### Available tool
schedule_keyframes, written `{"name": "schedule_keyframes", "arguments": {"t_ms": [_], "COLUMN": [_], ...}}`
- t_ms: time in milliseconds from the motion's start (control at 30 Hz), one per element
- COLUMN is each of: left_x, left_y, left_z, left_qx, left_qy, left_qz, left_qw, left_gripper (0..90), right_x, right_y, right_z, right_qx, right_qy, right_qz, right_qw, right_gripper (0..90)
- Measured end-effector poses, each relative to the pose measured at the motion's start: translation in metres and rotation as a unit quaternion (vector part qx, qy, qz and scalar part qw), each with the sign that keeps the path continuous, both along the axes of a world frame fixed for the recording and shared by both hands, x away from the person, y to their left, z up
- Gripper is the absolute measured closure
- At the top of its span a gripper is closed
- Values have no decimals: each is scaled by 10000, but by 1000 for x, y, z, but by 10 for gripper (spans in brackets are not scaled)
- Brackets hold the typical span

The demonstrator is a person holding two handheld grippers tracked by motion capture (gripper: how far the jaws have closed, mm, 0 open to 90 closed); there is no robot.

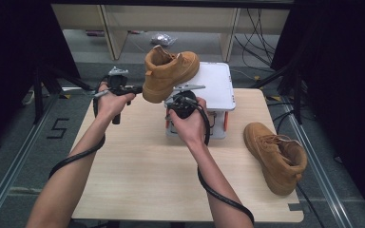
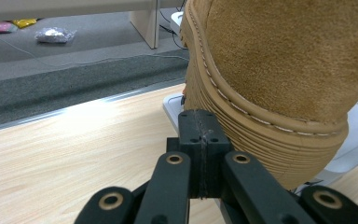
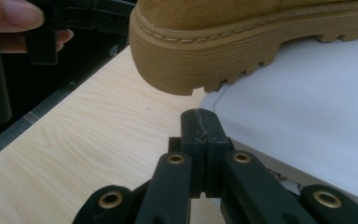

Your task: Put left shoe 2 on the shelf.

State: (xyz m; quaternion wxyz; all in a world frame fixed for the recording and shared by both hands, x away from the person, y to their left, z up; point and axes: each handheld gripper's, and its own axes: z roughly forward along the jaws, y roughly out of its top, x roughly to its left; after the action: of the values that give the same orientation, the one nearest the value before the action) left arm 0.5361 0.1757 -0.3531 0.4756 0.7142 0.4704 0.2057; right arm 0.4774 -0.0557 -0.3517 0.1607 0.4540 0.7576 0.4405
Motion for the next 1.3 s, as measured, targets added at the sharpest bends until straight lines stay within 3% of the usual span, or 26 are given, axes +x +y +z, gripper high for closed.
{"name": "schedule_keyframes", "arguments": {"t_ms": [233,433,700,833,900,1000,1067,1300], "left_x": [0,0,0,-1,-1,-2,-3,-7], "left_y": [-1,0,0,-2,-3,-6,-10,-24], "left_z": [1,1,2,3,4,6,7,7], "left_qx": [23,91,42,-21,45,20,-116,-64], "left_qy": [12,24,101,114,157,196,178,235], "left_qz": [5,-23,-48,-60,-122,-185,-193,-414], "left_qw": [10000,10000,9999,9999,9998,9996,9996,9988], "left_gripper": [898,899,899,899,899,900,900,899], "right_x": [11,20,22,22,22,21,21,21], "right_y": [11,16,23,21,20,15,11,-6], "right_z": [-4,-6,-5,-5,-4,-3,-1,2], "right_qx": [-32,-134,-51,-165,-213,-120,-103,-190], "right_qy": [35,-64,-27,-123,-135,-55,-22,18], "right_qz": [-119,-125,-182,-154,-175,-237,-286,-378], "right_qw": [9999,9998,9998,9997,9995,9996,9995,9991], "right_gripper": [900,900,900,900,900,900,900,900]}}
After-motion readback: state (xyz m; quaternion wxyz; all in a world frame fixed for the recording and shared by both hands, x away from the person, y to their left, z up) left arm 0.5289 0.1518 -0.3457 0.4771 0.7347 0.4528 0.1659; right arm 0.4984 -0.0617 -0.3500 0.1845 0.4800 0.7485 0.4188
